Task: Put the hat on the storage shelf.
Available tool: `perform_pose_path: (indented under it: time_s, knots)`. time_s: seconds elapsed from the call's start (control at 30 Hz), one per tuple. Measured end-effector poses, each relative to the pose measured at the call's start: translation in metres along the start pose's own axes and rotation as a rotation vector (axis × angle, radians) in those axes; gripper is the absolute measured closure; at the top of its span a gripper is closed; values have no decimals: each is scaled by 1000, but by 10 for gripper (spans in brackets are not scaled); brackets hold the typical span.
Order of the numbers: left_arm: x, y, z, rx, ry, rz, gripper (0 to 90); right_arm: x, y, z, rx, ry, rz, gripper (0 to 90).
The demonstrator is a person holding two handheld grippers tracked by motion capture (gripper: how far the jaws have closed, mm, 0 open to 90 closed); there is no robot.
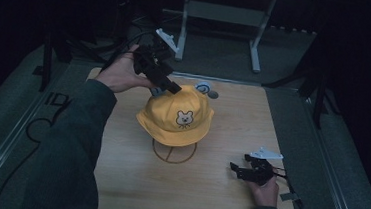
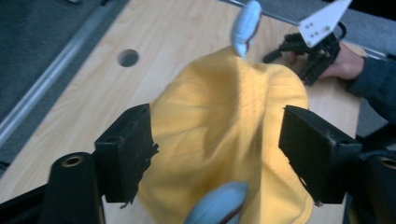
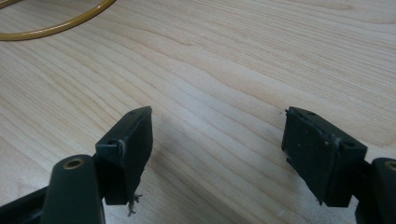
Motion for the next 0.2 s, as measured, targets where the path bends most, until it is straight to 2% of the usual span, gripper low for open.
perform_pose_path:
  time_s: [0.1,0.2]
  knots:
    - [-12,5,5,-7,-17,-34,252,0,0,0,0,0,0,246]
    - [-25,14,12,-32,-38,-81,257,0,0,0,1,0,0,244]
Point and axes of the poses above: each handheld gripper's, and its own axes: x roughly forward along the jaws, y roughly out of its underside, z roughly to its left, the point moved 7 cm from there along x, roughly forward along the jaws, and after that the axes turned 3 degrees about -z, right-handed, at the moved point
